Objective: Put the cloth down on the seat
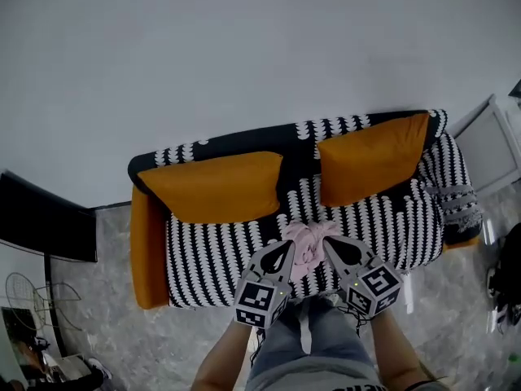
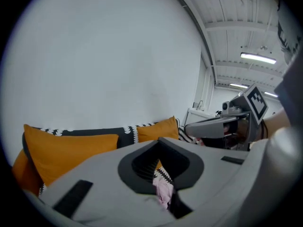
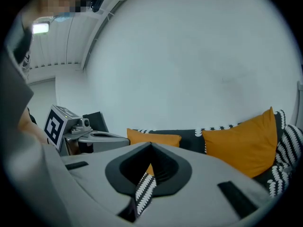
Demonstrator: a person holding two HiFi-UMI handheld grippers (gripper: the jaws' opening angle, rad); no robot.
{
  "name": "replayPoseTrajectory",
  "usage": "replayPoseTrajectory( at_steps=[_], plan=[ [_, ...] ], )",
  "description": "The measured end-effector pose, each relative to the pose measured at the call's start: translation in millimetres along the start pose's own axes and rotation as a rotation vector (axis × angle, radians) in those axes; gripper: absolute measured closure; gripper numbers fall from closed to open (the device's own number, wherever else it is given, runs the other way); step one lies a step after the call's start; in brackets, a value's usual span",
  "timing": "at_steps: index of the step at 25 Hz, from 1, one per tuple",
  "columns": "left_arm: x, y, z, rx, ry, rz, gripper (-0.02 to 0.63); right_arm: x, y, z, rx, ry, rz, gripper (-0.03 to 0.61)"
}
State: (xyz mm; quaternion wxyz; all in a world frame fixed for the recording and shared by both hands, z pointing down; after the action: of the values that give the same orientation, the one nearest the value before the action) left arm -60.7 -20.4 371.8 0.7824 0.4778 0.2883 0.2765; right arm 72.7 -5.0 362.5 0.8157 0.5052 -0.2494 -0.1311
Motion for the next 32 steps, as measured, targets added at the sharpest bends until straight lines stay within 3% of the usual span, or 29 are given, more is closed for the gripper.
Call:
replayPoseTrajectory(
  at_steps=[14, 32],
  plan=[
    [33.1, -48.6, -46.1, 0.125, 0.094, 0.069, 0.586, -39.9, -26.8, -53.4, 0.114, 0.088, -0.082, 0.569],
    [58.9, -88.4, -73.0, 0.241, 0.149, 0.123, 0.586, -69.4, -64.9, -74.2, 0.225, 0.079, -0.146, 0.571]
  ],
)
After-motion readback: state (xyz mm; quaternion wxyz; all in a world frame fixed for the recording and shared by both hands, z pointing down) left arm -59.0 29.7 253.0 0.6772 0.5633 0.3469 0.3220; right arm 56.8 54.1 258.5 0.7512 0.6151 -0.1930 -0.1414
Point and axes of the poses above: the fingertips, and each gripper's own axes: z forward along the fingers, x to its right, y out of its underside, the point moved 5 cm from there along -z, backward along the fingers, and after that the axes turned 2 degrees about y, right-handed, at the moved point
